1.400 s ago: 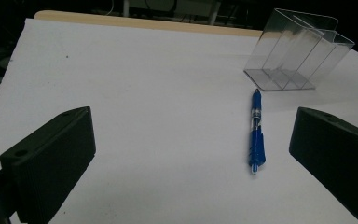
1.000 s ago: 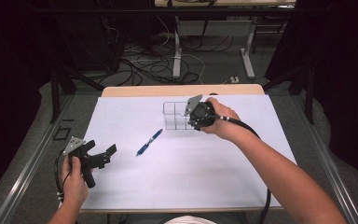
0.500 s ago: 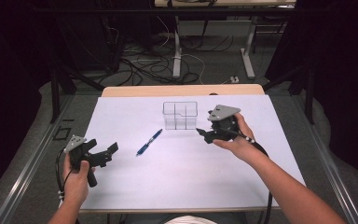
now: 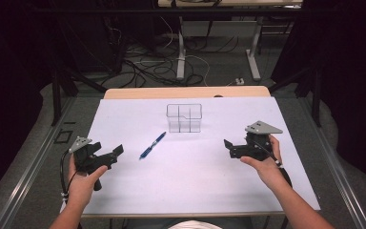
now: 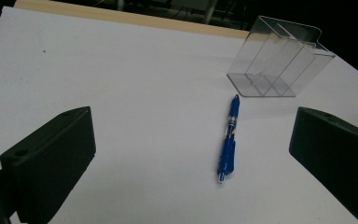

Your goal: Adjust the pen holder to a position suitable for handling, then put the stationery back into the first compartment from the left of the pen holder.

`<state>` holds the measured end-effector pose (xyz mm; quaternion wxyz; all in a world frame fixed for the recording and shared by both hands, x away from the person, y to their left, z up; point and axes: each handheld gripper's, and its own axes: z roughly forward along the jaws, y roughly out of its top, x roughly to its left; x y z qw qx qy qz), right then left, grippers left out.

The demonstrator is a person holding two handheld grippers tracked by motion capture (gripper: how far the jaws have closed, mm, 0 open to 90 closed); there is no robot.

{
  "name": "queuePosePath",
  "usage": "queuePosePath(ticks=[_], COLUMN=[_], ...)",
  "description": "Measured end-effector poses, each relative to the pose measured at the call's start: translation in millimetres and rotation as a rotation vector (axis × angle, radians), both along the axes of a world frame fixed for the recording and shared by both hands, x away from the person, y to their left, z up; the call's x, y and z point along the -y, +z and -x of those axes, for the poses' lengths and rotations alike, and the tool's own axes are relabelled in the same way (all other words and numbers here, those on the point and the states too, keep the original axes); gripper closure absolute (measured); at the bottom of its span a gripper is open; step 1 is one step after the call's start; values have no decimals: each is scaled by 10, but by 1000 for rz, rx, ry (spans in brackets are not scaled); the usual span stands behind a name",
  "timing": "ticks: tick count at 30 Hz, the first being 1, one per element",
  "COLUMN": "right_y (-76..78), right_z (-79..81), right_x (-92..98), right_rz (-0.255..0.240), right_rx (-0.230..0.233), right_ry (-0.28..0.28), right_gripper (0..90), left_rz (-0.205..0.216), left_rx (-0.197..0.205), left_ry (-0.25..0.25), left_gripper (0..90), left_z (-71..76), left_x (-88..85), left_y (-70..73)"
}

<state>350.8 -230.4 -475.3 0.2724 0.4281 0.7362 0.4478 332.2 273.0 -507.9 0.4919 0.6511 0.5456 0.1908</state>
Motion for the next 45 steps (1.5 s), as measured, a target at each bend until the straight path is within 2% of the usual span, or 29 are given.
queuePosePath(ticks=[5,8,14,21,23,25,29,34,39,40,41,45], right_y=[-107,-150,-193,-202,-205,-200,-214,-212,-233,-242,-246,-246], right_z=[46,44,44,59,57,66,60,50,31,24,24,31], right_x=[176,249,319,400,422,432,456,443,438,436,433,438], right_rz=[-72,-104,-97,-120,-121,-127,-130,-138,-130,-128,-128,-125], right_rx=[-21,-42,-25,-17,-8,-21,-27,-20,-36,-32,-34,-36], right_ry=[-82,-113,-147,-178,-184,-188,-191,-178,-167,-168,-172,-166], right_gripper=[0,0,0,1,2,6,9,26,50,50,51,50], left_rz=[-3,-13,-44,-65,-68,-72,-102,-155,-208,-208,-233,-262], left_rx=[-4,-5,1,1,-6,-11,-19,-45,-68,-68,-80,-86], left_ry=[-8,-15,-39,-57,-62,-66,-80,-99,-135,-135,-154,-179], left_gripper=[13,31,61,121,142,153,157,174,227,244,264,306], left_z=[-19,-31,-64,-143,-179,-217,-308,-445,-589,-589,-632,-698], left_x=[21,43,106,181,203,232,291,381,527,527,570,650], left_y=[45,77,159,250,271,294,341,425,517,517,540,553])
